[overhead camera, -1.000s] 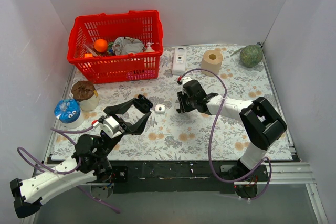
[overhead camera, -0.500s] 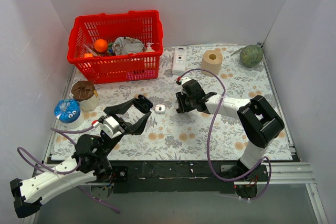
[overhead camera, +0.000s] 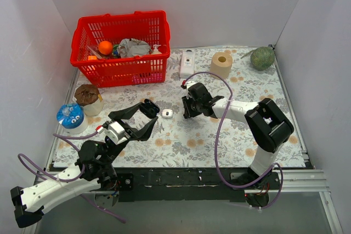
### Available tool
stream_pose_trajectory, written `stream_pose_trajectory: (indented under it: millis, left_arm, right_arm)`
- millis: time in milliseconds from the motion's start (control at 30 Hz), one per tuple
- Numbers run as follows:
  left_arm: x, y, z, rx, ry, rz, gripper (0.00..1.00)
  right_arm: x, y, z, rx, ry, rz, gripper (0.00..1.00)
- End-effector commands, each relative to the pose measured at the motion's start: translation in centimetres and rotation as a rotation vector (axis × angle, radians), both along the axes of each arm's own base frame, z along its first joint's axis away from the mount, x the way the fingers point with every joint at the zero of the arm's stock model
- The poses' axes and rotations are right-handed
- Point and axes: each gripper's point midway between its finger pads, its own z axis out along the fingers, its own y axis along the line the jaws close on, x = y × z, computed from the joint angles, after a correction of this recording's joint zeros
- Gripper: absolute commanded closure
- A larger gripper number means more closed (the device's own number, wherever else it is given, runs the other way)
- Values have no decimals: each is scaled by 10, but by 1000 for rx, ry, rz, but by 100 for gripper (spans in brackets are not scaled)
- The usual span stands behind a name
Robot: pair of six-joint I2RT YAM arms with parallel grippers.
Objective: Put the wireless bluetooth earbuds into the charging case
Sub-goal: Pick up the earbud from the center of the board.
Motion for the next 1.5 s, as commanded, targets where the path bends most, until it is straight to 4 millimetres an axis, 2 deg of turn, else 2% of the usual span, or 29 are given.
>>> stream_pose_trajectory:
  millis: [0, 67, 300, 400, 533, 567, 667, 700, 767, 800, 867, 900, 933, 1000, 1033, 1100, 1133, 1267, 1300, 1333, 1433, 1467]
  left_arm:
    - [-2, -2, 2, -6, -1, -13, 100]
    - [-2, -2, 1, -5, 1, -14, 100]
    - [-2, -1, 2, -9, 2, -15, 100]
    - [-2, -1, 1, -10, 6, -17, 100]
    - [-2, -1, 1, -8, 6, -17, 100]
    - [-2, -1, 1, -11, 4, -17, 100]
    - [-2, -1, 0, -10, 7, -16, 100]
    - [-2, -1, 2, -13, 4, -16, 100]
    - [-2, 0, 2, -18, 3, -16, 100]
    - [-3, 0, 4, -20, 1, -16, 100]
    - [-2, 1, 5, -27, -1, -10, 100]
    - [-2, 1, 5, -31, -4, -8, 100]
    - [-2, 2, 6, -32, -6, -6, 100]
    - [-1, 2, 8, -40, -15, -2, 100]
    - [-1, 1, 8, -38, -17, -2, 100]
    - [1, -2, 8, -33, -29, 2, 100]
    - [1, -3, 11, -37, -47, 6, 100]
    - [7, -11, 9, -4, -93, 31, 100]
    - [9, -13, 9, 7, -101, 34, 100]
    - [11, -20, 7, 30, -108, 32, 100]
    - [12, -31, 9, 78, -140, 13, 100]
    - [13, -37, 5, 102, -136, 4, 100]
  right_arm:
    - [-6, 7, -5, -4, 27, 36, 67]
    - [-10, 12, -5, 18, 42, 60, 70]
    - [-15, 14, -10, 24, 66, 68, 73]
    - [-17, 15, -10, 32, 75, 74, 80]
    - [-18, 16, -8, 44, 77, 73, 99]
    - [-19, 16, -7, 49, 78, 75, 99]
    - [-19, 17, 5, 73, 56, 70, 99]
    - [-17, 17, 17, 89, 32, 66, 99]
    - [-16, 16, 29, 100, 9, 62, 99]
    - [-15, 16, 46, 123, -22, 62, 99]
    - [-17, 12, 65, 137, -51, 60, 99]
    - [-19, 12, 91, 178, -98, 67, 99]
    - [-21, 12, 105, 196, -126, 71, 99]
    - [-26, 7, 149, 233, -210, 83, 99]
    - [-32, 8, 164, 247, -237, 106, 99]
    - [-45, 4, 210, 291, -338, 154, 99]
    - [-56, 7, 226, 312, -372, 191, 99]
    - [-93, -2, 303, 395, -520, 277, 99]
    - [-101, -4, 309, 398, -518, 307, 99]
    - [-111, -3, 331, 433, -536, 340, 99]
    - [-139, -1, 353, 484, -511, 447, 99]
    - [-148, -2, 370, 522, -526, 483, 99]
